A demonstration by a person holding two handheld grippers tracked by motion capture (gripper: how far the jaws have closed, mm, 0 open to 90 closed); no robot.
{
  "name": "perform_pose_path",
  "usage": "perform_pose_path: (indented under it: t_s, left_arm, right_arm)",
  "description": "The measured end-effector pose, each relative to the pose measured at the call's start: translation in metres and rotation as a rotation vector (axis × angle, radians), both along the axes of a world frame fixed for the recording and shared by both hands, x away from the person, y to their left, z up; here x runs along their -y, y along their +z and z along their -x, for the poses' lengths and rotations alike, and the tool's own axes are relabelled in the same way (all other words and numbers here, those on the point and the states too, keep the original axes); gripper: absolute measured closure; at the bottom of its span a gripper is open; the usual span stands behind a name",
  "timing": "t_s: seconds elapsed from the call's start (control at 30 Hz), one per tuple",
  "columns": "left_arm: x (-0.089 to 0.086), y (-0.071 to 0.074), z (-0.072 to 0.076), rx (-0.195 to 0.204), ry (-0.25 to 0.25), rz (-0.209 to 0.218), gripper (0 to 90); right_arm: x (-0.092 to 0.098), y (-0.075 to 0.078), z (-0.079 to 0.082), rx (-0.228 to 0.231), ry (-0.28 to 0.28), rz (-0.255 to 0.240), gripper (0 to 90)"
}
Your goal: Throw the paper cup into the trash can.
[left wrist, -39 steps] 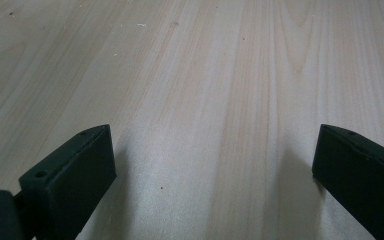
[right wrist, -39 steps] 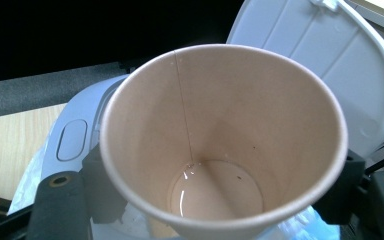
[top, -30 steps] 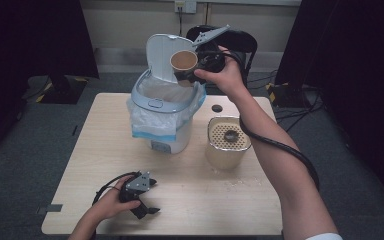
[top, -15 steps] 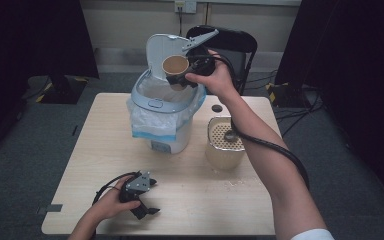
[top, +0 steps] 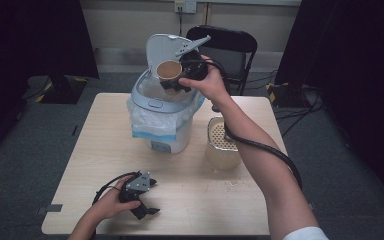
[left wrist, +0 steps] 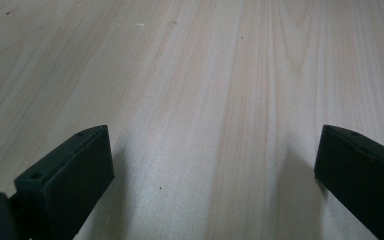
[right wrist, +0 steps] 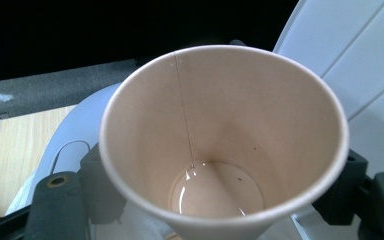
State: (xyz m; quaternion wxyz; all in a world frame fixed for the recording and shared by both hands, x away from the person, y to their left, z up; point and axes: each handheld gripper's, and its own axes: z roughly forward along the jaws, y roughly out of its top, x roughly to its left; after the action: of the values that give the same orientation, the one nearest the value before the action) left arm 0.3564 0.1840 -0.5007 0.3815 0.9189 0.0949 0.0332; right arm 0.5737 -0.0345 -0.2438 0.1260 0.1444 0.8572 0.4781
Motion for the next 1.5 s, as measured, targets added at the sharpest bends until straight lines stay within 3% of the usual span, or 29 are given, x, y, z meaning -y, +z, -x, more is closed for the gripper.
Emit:
perform_pose_path:
  t_s: [0.4, 0.53, 0.73, 1.1, 1.5]
  left_arm:
    - [0.0, 0.0, 0.0, 0.005, 0.001, -0.001, 1.7]
    - [0.0, 0.0, 0.0, 0.005, 0.001, -0.001, 1.7]
    - [0.0, 0.0, 0.0, 0.005, 0.0, -0.001, 1.7]
    - [0.0, 0.0, 0.0, 0.003, 0.002, 0.001, 1.7]
    - [0.0, 0.0, 0.0, 0.005, 0.001, -0.001, 1.7]
  right_arm:
    - [-0.003, -0.01, -0.004, -0.012, -0.013, -0.006, 23.7]
    - [-0.002, -0.012, -0.005, -0.033, -0.032, -0.047, 13.7]
    - [0.004, -0.009, -0.002, -0.034, -0.021, -0.046, 14.2]
    - [0.028, -0.004, 0.007, -0.04, -0.021, -0.024, 14.5]
    - [0.059, 0.001, 0.013, -0.029, -0.061, -0.006, 14.7]
